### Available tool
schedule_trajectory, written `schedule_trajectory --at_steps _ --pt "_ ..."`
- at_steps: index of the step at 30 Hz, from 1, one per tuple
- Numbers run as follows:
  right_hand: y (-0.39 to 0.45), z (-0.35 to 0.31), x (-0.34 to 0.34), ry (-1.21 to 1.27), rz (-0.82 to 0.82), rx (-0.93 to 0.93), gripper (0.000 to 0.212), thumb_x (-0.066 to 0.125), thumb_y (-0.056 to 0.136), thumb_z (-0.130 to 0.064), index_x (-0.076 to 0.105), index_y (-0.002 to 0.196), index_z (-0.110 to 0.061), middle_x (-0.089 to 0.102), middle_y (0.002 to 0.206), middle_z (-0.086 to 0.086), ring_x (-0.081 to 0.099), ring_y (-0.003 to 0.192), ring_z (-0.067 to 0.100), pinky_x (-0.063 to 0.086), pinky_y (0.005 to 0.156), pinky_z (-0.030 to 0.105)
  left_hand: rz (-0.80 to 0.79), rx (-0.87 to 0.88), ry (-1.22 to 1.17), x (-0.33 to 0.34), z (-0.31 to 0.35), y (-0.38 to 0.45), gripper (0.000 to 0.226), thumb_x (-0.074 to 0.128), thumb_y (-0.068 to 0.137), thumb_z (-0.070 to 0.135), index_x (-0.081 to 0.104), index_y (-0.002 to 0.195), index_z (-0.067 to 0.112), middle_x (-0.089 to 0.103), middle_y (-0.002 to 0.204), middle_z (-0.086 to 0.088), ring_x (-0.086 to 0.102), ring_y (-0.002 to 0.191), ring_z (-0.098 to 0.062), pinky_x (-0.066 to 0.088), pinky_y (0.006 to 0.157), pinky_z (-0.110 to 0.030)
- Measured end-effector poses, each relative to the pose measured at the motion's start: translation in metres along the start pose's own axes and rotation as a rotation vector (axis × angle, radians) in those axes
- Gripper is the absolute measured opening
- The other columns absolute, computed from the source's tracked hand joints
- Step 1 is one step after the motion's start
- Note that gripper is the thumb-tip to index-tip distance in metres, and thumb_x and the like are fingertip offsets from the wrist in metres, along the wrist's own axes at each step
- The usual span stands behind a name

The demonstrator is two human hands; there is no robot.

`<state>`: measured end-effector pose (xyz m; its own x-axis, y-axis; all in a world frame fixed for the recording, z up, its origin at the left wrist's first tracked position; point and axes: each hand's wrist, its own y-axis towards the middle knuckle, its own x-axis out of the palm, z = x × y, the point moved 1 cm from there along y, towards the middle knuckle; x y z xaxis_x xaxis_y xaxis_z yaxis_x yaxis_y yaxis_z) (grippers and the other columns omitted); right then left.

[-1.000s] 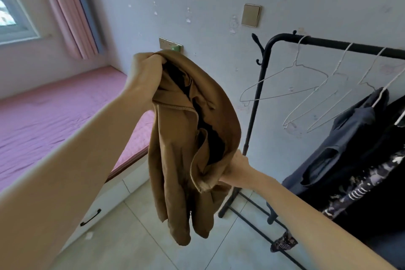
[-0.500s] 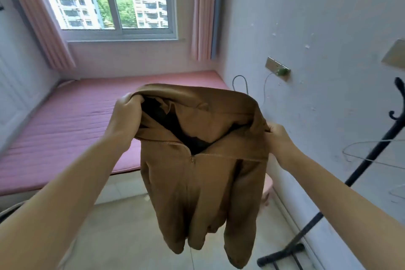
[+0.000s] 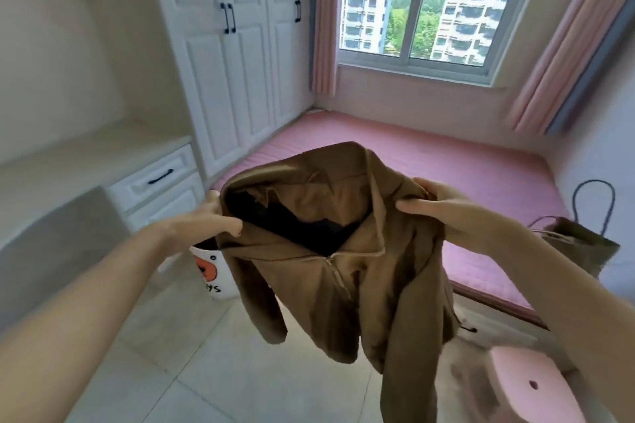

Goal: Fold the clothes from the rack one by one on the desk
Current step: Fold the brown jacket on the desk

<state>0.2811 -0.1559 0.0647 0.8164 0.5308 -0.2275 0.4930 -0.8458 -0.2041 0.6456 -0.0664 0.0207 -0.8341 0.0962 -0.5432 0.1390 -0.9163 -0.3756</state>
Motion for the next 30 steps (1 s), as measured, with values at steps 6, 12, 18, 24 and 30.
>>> schedule_trajectory --at_steps 6,12,18,24,30 --pt "0.063 -0.038 0.081 -0.09 -0.012 -0.1 0.058 0.084 0.056 -0.054 0.069 0.102 -0.022 0.073 0.101 0.002 0.068 0.098 0.021 0.053 0.094 0.041 0.102 -0.045 0.097 -0.081 -0.066 -0.052 0.09 0.067 0.07 0.037 0.02 0.145 0.022 0.043 0.133 0.003 0.04 0.131 -0.017 0.038 0.109 -0.037" --pt "0.13 -0.079 0.203 -0.178 -0.055 -0.196 0.03 0.076 0.075 -0.045 0.07 0.094 -0.022 0.073 0.091 0.001 0.068 0.089 0.018 0.057 0.081 0.034 0.471 0.085 -0.03 -0.164 -0.146 -0.108 0.052 0.078 0.08 0.023 0.051 0.125 0.023 0.063 0.116 0.004 0.06 0.111 -0.012 0.051 0.096 -0.043" --pt "0.185 -0.127 0.335 -0.2 -0.173 -0.266 0.035 0.078 0.071 -0.049 0.072 0.092 -0.022 0.074 0.088 0.0 0.07 0.085 0.017 0.057 0.078 0.032 0.664 -0.027 -0.01 -0.237 -0.223 -0.163 0.025 0.076 0.082 0.023 0.066 0.105 0.024 0.07 0.102 0.006 0.066 0.094 -0.007 0.054 0.082 -0.027" --pt "0.235 -0.16 0.465 -0.275 -0.297 -0.362 0.043 0.075 0.075 -0.049 0.071 0.09 -0.009 0.072 0.086 0.007 0.068 0.083 0.022 0.057 0.08 0.036 0.942 -0.213 0.004 -0.285 -0.302 -0.207 0.019 0.072 0.085 0.032 0.072 0.078 0.014 0.07 0.076 -0.006 0.066 0.075 -0.021 0.049 0.068 -0.033" --pt "0.28 -0.193 0.581 -0.342 -0.44 -0.485 0.052 0.072 0.079 -0.046 0.057 0.075 0.003 0.051 0.072 0.021 0.05 0.062 0.018 0.04 0.054 0.019 1.16 -0.245 -0.078 -0.321 -0.359 -0.233 0.005 0.063 0.091 0.034 0.066 0.09 0.03 0.069 0.088 0.01 0.063 0.084 -0.004 0.045 0.068 -0.021"
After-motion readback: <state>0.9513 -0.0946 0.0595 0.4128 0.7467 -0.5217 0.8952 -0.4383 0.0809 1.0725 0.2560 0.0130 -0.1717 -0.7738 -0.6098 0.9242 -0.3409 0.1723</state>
